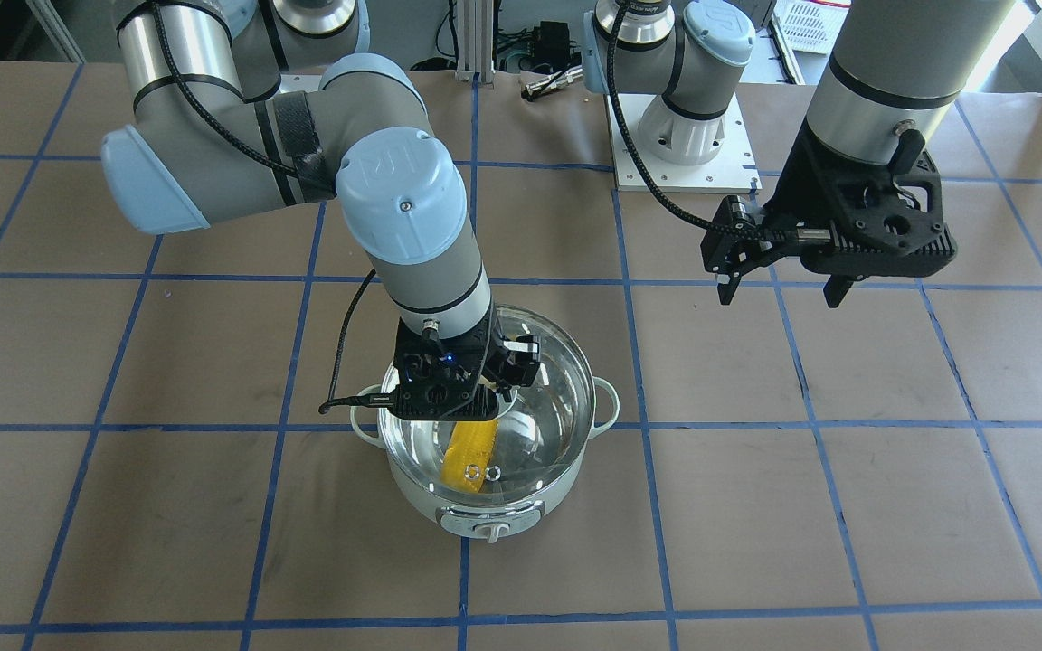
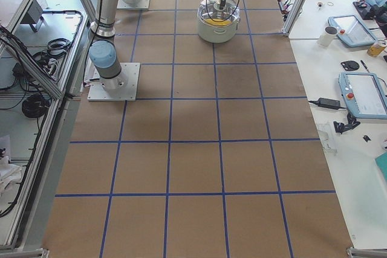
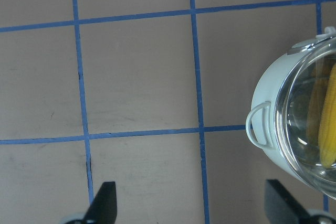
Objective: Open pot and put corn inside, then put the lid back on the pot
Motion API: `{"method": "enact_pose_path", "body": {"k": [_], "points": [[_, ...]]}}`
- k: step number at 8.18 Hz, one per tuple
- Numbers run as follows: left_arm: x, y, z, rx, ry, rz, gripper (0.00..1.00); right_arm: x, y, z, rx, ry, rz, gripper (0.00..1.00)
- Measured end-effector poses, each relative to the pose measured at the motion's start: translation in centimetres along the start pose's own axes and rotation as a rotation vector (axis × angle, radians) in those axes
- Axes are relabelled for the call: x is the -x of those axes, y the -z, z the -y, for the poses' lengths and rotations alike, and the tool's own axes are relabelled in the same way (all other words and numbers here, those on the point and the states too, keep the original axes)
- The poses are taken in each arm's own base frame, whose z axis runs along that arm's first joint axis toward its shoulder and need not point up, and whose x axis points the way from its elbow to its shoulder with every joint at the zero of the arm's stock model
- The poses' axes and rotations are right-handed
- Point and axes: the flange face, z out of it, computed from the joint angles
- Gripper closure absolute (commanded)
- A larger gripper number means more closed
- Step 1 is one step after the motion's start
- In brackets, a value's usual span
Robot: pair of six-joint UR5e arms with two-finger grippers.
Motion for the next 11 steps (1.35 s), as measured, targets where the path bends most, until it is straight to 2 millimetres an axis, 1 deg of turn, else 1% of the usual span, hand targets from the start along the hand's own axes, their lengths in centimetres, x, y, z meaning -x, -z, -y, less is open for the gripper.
{"method": "enact_pose_path", "body": {"k": [6,9,10,11], "points": [[-0.14,-0.37,0.18,0.003,0.004,-0.009,0.00,0.00,-0.29,-0.06,0.006,-0.007,0.005,1.00],[-0.40,-0.21,0.02,0.001,0.002,-0.011,0.00,-0.10,-0.60,-0.17,0.012,0.004,0.003,1.00],[-0.56,0.07,-0.17,-0.003,0.003,-0.012,0.00,-0.15,-0.70,-0.23,0.014,0.004,0.002,0.93],[-0.68,0.48,-0.46,-0.008,0.005,-0.011,0.00,-0.14,-0.70,-0.22,0.010,0.003,0.004,0.71]]}}
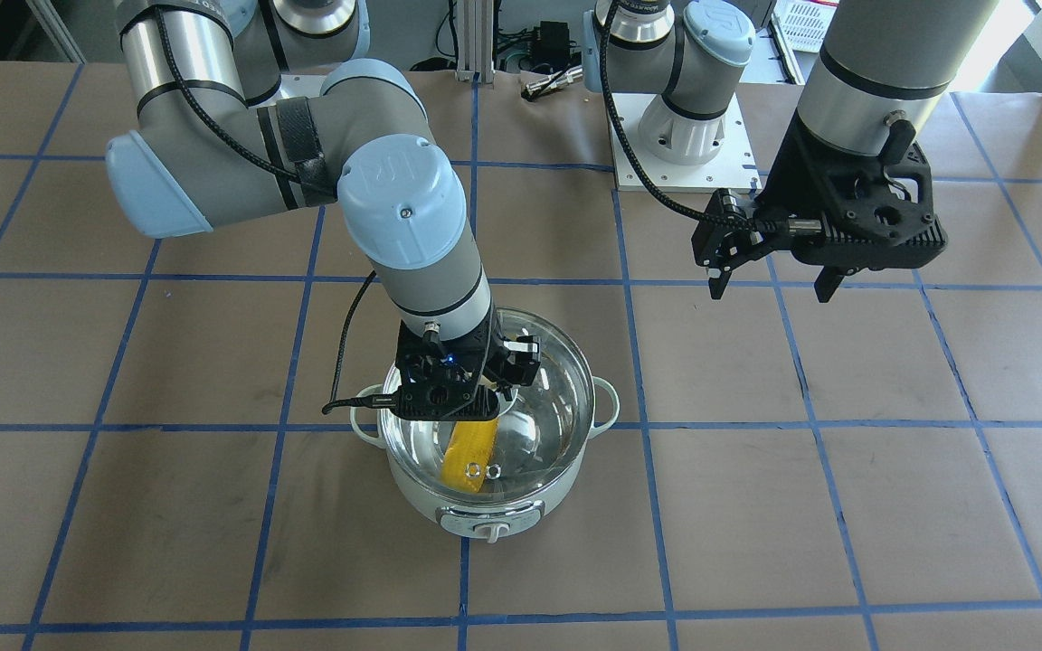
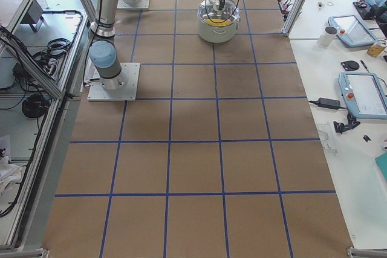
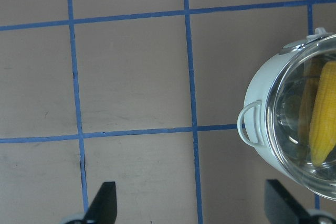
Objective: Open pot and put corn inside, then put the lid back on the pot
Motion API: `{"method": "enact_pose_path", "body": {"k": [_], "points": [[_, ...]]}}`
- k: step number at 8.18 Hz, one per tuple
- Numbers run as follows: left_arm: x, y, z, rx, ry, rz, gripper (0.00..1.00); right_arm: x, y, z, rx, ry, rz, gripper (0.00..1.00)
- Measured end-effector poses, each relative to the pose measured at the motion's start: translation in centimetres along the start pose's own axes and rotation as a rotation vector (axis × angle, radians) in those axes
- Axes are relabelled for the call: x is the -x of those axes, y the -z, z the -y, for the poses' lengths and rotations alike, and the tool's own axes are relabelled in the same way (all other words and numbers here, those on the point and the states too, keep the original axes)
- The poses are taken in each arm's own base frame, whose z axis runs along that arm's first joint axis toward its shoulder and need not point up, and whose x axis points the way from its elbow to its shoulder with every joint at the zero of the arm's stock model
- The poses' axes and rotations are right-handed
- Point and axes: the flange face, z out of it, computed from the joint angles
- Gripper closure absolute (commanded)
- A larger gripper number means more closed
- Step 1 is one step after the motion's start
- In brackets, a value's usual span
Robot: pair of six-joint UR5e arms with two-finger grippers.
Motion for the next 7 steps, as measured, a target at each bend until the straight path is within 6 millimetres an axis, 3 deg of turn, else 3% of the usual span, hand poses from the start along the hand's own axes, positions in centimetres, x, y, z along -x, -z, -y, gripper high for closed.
{"method": "enact_pose_path", "body": {"k": [1,2,7], "points": [[-0.1,0.6,-0.6,-0.007,0.004,0.000,0.00,0.1,0.1,0.1,-0.012,-0.003,0.005,0.34],[-0.2,0.9,-1.2,-0.009,0.025,-0.001,0.00,0.1,0.1,0.2,-0.021,-0.004,0.009,0.29],[-1.3,-0.7,-3.4,0.024,0.083,-0.002,0.00,0.0,0.0,0.1,-0.026,0.007,0.009,0.27]]}}
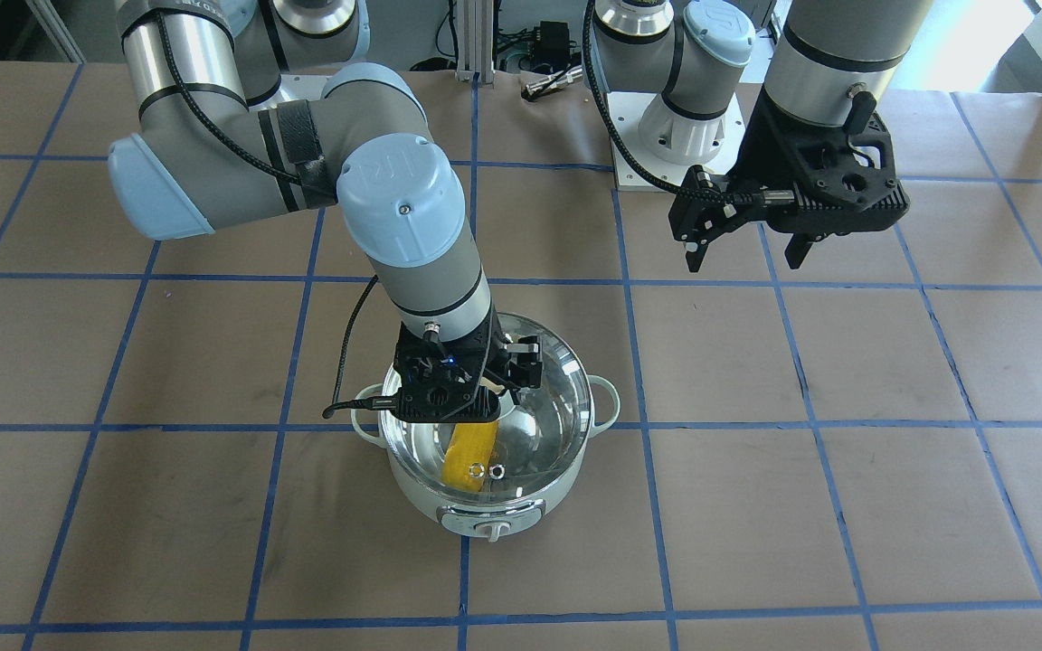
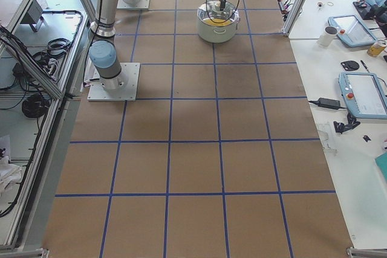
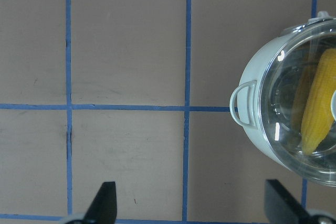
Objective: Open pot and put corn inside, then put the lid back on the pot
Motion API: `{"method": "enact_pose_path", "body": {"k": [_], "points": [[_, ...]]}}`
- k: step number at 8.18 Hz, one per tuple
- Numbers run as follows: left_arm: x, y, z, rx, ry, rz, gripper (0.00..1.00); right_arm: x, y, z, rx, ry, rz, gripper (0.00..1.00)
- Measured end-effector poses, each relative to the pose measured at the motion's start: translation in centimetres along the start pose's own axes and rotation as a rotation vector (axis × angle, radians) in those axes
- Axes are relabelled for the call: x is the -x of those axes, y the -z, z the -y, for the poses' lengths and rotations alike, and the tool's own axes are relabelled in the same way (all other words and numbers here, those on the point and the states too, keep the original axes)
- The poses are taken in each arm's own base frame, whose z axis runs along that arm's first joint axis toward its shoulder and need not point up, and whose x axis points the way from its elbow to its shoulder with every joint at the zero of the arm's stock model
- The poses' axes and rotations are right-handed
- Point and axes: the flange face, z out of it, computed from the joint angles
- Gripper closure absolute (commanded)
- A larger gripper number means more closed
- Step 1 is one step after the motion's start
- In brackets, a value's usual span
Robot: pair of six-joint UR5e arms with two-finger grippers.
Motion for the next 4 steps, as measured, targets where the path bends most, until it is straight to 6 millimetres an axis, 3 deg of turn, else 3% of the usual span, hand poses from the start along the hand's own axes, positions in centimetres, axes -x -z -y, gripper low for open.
{"method": "enact_pose_path", "body": {"k": [2,4], "points": [[-0.1,-0.6,0.2,0.005,-0.001,0.002,0.00,-0.2,1.0,0.4,-0.025,0.021,-0.001,0.22],[-0.2,-0.8,0.6,-0.009,-0.001,0.000,0.00,-3.3,4.1,1.6,-0.044,0.039,0.000,0.16]]}}
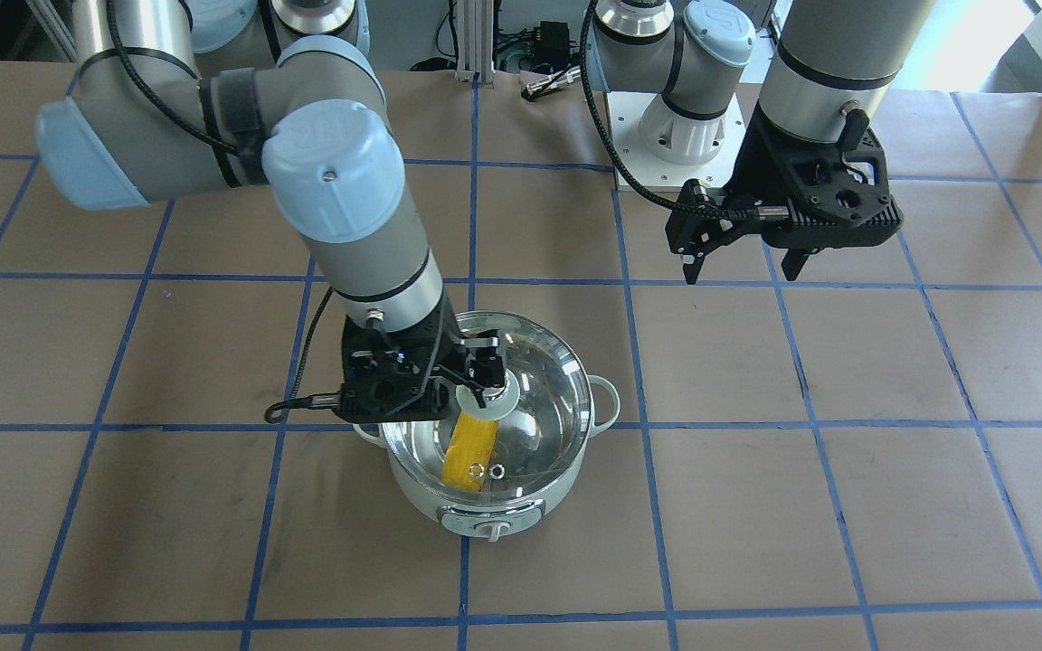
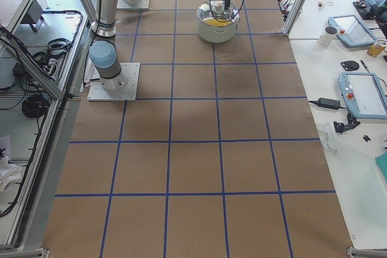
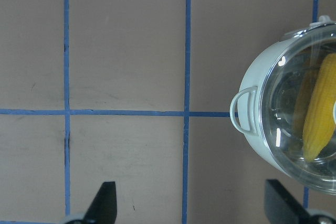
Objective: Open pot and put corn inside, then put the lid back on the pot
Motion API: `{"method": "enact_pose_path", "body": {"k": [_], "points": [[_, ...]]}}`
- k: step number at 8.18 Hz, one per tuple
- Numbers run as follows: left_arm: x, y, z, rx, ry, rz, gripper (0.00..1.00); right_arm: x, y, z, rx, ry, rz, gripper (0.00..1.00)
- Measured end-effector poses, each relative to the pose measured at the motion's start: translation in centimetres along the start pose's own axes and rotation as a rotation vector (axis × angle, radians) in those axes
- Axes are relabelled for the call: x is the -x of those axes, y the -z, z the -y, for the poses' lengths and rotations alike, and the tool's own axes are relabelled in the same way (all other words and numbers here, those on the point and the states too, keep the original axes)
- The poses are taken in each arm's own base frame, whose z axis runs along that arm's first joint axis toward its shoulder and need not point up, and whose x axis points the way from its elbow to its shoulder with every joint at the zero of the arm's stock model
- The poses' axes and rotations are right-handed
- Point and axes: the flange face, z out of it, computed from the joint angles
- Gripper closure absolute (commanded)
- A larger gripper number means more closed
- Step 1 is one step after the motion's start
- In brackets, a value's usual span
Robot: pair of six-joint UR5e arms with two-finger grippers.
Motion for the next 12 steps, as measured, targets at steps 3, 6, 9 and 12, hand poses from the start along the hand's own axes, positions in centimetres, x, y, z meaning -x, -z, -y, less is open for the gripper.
{"method": "enact_pose_path", "body": {"k": [3,6,9,12], "points": [[0.0,0.0,0.2,-0.012,0.000,-0.002,0.00,-10.1,10.0,0.0,-0.013,0.081,-0.087,0.04],[0.0,0.0,0.2,-0.012,0.000,-0.001,0.00,-14.9,15.9,-3.6,0.018,0.106,-0.163,0.00],[0.0,-0.1,0.2,-0.008,0.000,0.003,0.00,-15.6,15.0,-4.4,0.046,0.122,-0.174,0.00],[0.1,-0.2,0.2,-0.004,-0.001,0.008,0.00,-15.8,14.5,-4.5,0.059,0.128,-0.176,0.00]]}}
